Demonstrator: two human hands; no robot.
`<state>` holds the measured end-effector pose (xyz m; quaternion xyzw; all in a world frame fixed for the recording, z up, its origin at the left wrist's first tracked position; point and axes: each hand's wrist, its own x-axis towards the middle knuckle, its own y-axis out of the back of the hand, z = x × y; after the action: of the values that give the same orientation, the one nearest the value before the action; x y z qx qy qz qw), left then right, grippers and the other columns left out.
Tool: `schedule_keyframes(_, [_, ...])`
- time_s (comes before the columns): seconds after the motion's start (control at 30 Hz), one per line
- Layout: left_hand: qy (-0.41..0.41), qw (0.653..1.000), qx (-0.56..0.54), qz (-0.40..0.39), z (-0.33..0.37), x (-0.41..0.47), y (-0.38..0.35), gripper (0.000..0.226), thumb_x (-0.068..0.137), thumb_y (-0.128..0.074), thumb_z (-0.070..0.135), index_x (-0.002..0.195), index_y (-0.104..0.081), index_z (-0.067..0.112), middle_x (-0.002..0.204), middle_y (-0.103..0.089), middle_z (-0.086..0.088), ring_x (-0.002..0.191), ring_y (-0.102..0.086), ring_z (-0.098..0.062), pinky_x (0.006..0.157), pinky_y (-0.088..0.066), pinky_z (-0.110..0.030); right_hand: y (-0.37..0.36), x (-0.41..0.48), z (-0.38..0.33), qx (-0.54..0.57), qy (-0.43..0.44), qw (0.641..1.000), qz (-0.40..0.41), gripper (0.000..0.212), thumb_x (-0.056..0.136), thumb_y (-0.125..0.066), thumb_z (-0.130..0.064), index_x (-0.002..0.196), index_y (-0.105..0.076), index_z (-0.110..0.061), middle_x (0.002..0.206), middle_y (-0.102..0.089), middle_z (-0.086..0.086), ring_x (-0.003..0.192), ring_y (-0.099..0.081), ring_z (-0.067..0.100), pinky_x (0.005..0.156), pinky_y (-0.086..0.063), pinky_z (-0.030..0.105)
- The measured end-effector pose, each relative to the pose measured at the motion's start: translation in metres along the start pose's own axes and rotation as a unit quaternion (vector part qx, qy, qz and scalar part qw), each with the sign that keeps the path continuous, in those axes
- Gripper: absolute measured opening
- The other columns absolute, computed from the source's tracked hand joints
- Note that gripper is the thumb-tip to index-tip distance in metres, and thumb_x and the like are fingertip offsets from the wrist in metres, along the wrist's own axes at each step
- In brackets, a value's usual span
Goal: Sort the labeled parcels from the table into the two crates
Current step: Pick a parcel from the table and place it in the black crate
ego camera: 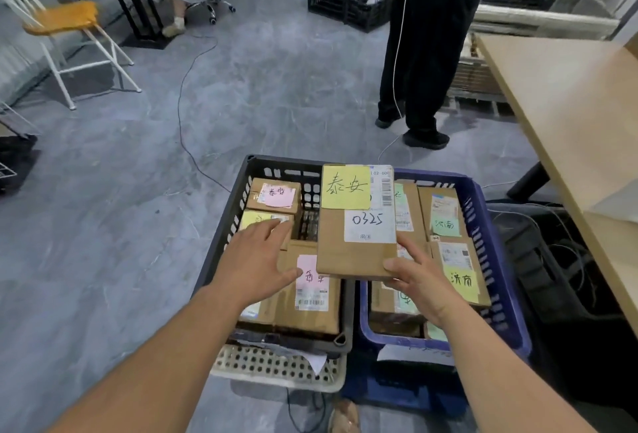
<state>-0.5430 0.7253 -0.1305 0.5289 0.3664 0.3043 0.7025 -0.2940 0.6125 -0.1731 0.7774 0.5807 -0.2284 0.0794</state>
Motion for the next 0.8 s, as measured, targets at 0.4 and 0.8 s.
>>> schedule_keyframes(0.4, [-0.014,0.998,-0.05,-0.048,-0.038,0.091,-0.036,0.07,0.092,-0.047,0.053,0.151,-0.019,0.026,0.156,-0.024,0.003,0.141,-0.023,-0.016,0.113,-0.024,-0.032,-0.003,0.082,0.023,0.006,-0.039,0.999,0.035,0.094,0.047,-0.079,-0.036,0.137,-0.049,-0.036,0.109,-0.073,-0.007,0.106,-0.067,0.017,0.088,-0.052,0.033])
schedule_keyframes(0.8, [0.105,0.86,-0.493,-0.083,-0.048,0.185,-0.08,0.036,0.101,-0.041,0.034,0.136,-0.046,0.032,0.128,-0.056,0.005,0.112,-0.053,-0.016,0.095,-0.046,-0.033,-0.036,0.173,0.03,-0.05,-0.06,0.996,0.045,0.088,0.056,-0.075,-0.043,0.138,-0.047,-0.039,0.124,-0.066,-0.002,0.112,-0.063,0.015,0.096,-0.05,0.033])
